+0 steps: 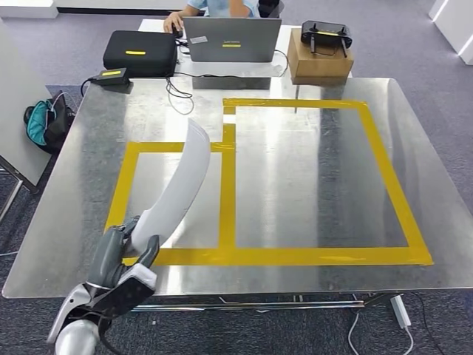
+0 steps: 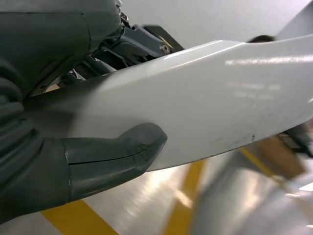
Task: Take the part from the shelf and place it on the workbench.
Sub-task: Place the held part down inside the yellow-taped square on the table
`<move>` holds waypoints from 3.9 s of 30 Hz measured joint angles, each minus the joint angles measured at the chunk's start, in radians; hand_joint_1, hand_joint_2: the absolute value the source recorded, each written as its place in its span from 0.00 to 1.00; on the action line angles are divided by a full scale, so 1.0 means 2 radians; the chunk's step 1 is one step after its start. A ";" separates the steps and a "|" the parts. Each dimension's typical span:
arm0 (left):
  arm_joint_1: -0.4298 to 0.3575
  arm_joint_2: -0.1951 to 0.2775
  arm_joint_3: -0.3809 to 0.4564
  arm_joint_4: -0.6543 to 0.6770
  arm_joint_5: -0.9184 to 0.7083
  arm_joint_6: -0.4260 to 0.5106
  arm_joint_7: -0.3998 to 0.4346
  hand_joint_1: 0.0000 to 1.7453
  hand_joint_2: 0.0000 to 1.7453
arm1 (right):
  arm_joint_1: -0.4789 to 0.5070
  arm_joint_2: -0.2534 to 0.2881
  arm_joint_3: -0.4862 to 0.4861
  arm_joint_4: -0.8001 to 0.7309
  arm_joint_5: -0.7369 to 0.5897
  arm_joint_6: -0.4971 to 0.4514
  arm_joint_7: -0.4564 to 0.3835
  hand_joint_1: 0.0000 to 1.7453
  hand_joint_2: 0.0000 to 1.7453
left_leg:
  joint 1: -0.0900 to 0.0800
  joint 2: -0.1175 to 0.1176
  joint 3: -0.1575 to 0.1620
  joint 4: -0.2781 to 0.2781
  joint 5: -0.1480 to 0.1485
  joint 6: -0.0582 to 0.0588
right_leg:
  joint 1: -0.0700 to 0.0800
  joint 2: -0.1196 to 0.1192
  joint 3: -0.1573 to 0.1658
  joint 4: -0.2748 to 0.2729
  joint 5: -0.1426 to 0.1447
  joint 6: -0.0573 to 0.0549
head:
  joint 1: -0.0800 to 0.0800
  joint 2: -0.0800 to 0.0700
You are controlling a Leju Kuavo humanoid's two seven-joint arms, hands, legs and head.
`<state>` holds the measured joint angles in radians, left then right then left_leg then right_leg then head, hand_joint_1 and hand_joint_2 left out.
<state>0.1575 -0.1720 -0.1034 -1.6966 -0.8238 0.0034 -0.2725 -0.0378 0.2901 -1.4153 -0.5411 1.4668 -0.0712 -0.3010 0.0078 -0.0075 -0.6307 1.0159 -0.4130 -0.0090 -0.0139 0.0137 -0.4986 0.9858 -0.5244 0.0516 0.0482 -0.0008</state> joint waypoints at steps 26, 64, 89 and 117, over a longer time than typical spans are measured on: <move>-0.160 0.001 -0.005 0.251 -0.373 0.064 0.189 0.25 1.00 | -0.014 -0.043 0.047 0.077 0.041 -0.017 -0.010 0.00 0.00 | 0.002 0.000 0.005 -0.001 0.002 -0.001 | 0.002 0.000 0.002 0.002 0.000 0.006 | 0.000 0.000; 0.014 -0.038 -0.019 -0.038 -0.034 0.047 -0.012 0.00 0.00 | -0.007 -0.016 0.027 0.056 -0.014 -0.008 0.015 0.00 0.00 | 0.010 -0.001 0.013 -0.006 0.007 -0.016 | -0.013 0.005 -0.026 0.026 0.017 0.016 | 0.000 0.000; 0.037 -0.077 0.302 -0.025 0.229 -0.014 -0.163 0.00 0.00 | -0.006 0.009 -0.001 0.033 -0.032 0.001 0.009 0.00 0.00 | -0.005 0.008 0.007 -0.016 0.008 0.013 | 0.001 -0.003 -0.080 0.144 -0.014 0.011 | -0.001 0.000; -0.093 -0.037 0.643 0.512 0.058 0.098 -0.063 0.00 0.00 | -0.014 0.013 -0.003 0.031 -0.028 0.007 0.010 0.00 0.00 | -0.007 0.007 0.043 -0.033 -0.007 0.018 | 0.003 -0.004 -0.102 0.137 -0.030 0.006 | -0.004 0.000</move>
<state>-0.0277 -0.2462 1.1821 -0.6731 -0.7072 0.1989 -0.3981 -0.0666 0.3161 -1.4206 -0.4797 1.4117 -0.0571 -0.2815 -0.0063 0.0064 -0.5456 0.9504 -0.4273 0.0275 -0.0078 0.0058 -0.7025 1.2593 -0.5839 0.0628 0.0408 -0.0008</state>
